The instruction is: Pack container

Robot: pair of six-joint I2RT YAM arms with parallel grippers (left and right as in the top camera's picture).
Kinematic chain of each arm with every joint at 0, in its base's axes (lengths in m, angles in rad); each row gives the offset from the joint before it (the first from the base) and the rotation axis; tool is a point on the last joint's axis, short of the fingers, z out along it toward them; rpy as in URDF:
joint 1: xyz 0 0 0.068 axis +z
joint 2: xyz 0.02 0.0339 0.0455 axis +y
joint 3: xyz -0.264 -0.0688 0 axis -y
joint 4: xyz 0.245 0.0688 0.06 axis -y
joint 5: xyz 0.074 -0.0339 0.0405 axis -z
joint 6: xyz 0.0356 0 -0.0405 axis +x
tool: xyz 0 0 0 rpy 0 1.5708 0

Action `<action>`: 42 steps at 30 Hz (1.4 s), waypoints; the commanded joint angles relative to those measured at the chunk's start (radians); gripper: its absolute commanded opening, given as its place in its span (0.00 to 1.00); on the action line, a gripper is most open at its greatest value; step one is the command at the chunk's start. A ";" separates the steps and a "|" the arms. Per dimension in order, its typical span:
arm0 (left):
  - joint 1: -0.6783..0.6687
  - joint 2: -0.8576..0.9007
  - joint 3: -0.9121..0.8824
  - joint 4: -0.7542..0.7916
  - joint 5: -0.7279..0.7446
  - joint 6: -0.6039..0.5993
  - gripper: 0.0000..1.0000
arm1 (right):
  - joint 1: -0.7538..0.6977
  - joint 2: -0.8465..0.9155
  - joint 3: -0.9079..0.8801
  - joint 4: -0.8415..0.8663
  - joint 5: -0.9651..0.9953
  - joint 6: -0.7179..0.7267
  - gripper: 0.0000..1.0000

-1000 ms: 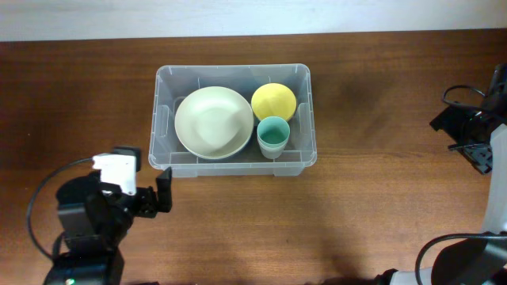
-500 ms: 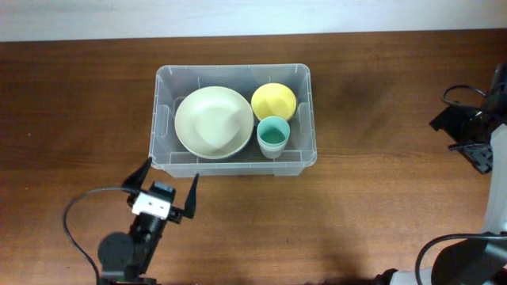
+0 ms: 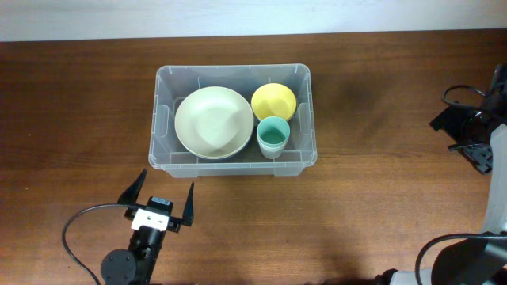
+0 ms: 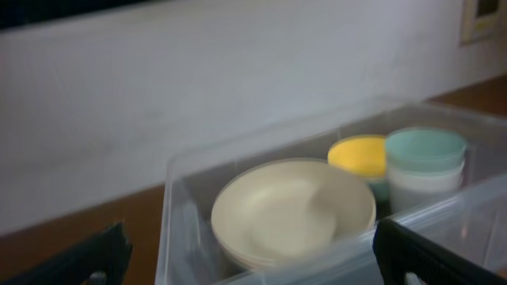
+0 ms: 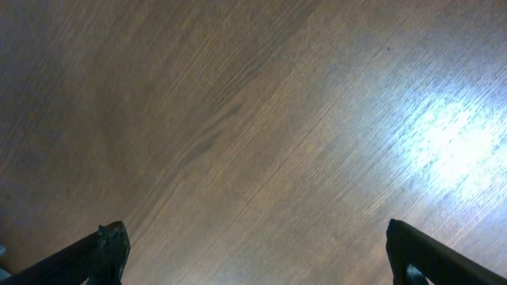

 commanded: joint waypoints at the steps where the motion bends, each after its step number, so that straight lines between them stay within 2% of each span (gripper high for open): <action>1: 0.000 -0.030 -0.011 -0.045 -0.058 0.013 1.00 | -0.002 0.003 -0.005 0.003 0.002 0.004 0.99; 6: 0.000 -0.030 -0.023 -0.126 -0.076 0.012 1.00 | -0.002 0.003 -0.005 0.003 0.002 0.004 0.99; 42: 0.000 -0.030 -0.024 -0.126 -0.084 0.012 1.00 | -0.002 0.003 -0.005 0.003 0.002 0.004 0.99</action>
